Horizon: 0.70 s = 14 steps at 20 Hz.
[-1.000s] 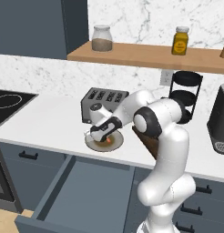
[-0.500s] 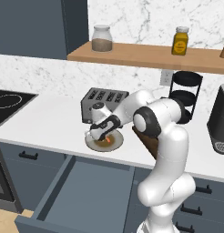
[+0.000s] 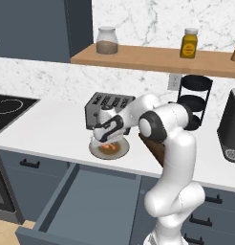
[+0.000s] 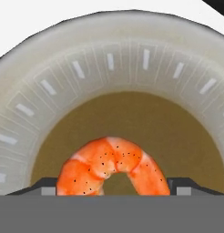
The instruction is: Pick up the knife from the drawer and place it on the cutting board. Then place the meat from the plate to the cutting board.
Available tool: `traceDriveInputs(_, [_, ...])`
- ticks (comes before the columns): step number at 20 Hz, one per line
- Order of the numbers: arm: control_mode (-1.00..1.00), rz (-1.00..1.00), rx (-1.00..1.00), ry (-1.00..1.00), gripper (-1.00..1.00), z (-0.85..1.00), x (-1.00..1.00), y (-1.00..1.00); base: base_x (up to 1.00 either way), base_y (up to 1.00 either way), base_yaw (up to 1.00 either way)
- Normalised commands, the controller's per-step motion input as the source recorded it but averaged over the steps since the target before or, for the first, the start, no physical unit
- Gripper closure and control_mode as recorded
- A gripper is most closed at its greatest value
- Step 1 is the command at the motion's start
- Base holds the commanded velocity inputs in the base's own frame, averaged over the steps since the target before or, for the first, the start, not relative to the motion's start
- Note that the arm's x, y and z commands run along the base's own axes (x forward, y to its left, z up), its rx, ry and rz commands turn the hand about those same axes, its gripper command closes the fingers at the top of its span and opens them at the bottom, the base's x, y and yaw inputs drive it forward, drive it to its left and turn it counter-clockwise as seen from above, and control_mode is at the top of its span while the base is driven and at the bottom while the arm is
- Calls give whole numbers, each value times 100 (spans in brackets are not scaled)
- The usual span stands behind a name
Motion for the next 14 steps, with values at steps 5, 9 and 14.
traceDriveInputs(5, [-100,4,1,7,100,-34,-13,0,0,0,0])
traceDriveInputs(9, [-100,11,0,-5,100,-1,-72,4,0,0,0])
traceDriveInputs(14, [-100,9,0,-16,100,20,-53,0,0,0,0])
